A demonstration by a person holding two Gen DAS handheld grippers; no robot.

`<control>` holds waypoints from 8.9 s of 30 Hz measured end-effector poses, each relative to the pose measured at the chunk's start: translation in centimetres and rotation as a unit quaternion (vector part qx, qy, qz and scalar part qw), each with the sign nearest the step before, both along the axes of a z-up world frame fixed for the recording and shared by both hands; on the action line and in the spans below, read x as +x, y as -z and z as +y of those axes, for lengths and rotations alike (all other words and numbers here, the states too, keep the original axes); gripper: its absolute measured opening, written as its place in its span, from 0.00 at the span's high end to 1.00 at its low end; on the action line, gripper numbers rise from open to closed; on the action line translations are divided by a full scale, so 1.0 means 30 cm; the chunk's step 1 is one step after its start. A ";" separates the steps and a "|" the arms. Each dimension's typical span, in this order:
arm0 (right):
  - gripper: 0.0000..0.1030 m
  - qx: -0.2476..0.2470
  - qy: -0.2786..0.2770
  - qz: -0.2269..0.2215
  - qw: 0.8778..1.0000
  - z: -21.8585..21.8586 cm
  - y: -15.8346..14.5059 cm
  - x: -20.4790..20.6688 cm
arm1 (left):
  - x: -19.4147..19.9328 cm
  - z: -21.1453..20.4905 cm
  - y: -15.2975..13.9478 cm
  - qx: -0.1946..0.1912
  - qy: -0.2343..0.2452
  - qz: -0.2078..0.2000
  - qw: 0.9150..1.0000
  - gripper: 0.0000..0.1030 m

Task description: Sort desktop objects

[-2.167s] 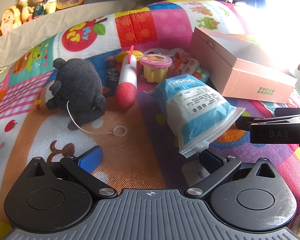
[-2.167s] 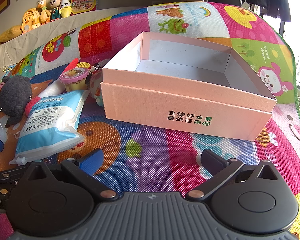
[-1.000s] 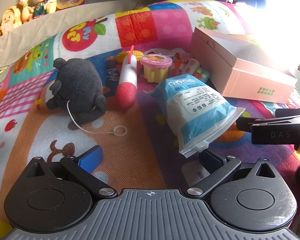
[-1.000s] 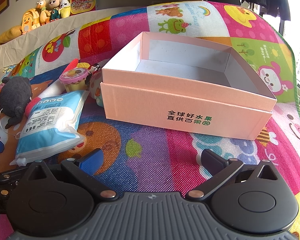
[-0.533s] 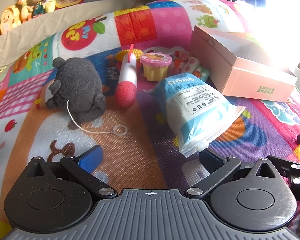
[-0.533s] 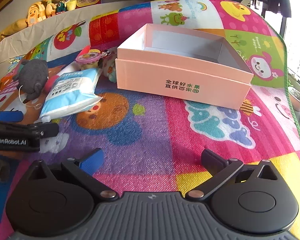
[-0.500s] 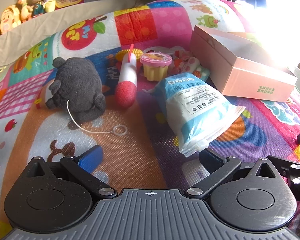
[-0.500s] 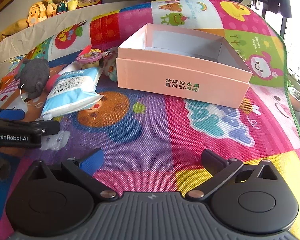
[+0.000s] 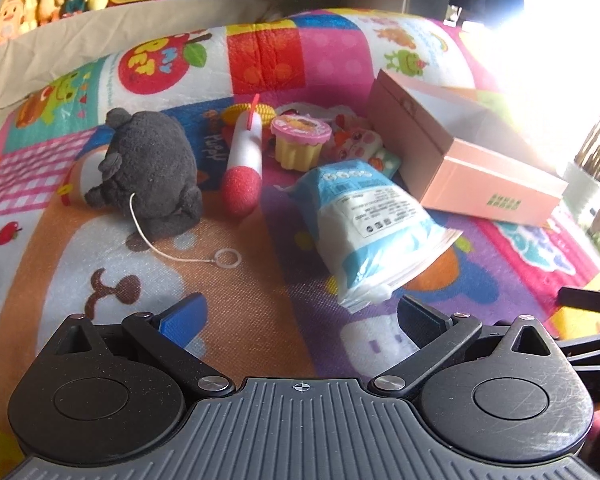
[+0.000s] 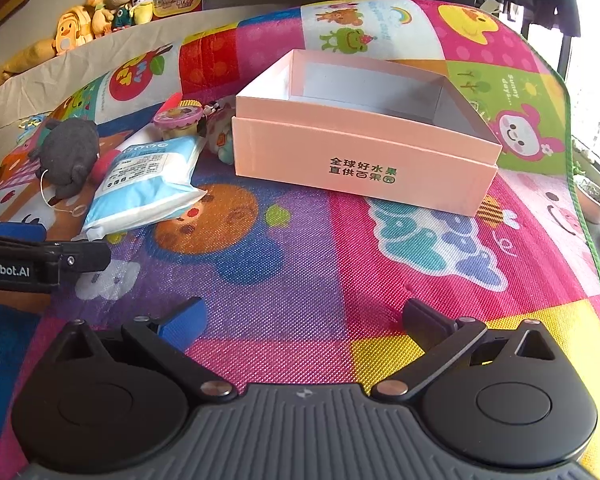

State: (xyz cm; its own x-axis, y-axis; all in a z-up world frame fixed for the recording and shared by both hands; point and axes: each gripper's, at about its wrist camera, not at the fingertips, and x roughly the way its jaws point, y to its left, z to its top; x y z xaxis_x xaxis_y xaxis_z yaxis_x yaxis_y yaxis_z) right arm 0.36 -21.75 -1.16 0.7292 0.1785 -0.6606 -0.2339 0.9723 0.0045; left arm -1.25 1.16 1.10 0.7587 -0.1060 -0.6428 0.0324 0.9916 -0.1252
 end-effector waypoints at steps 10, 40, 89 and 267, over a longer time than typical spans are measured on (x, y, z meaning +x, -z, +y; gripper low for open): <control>0.00 -0.001 0.000 0.001 1.000 0.001 0.000 0.000 | 0.023 -0.121 -0.050 0.058 0.062 -0.046 0.995 0.00; 0.01 -0.006 0.177 -0.124 0.976 -0.291 -0.237 0.386 | 0.211 -0.234 -0.134 -0.058 0.177 -0.071 0.980 0.00; 0.44 0.090 -0.169 0.014 0.981 0.395 -0.097 0.254 | 0.061 0.289 -0.101 0.032 -0.118 -0.072 0.990 0.00; 0.48 0.073 -0.023 -0.093 0.993 -0.376 -0.407 0.049 | 0.262 -0.240 -0.227 0.037 0.141 -0.157 0.977 0.05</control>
State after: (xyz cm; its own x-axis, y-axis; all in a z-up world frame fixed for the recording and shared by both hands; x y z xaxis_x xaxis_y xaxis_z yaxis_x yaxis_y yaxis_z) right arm 1.83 -33.03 11.04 0.8254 0.2976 -0.4797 -0.2874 0.9529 0.0967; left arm 6.62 -6.05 7.92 0.8670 -0.3014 -0.3968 0.3314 0.9434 0.0076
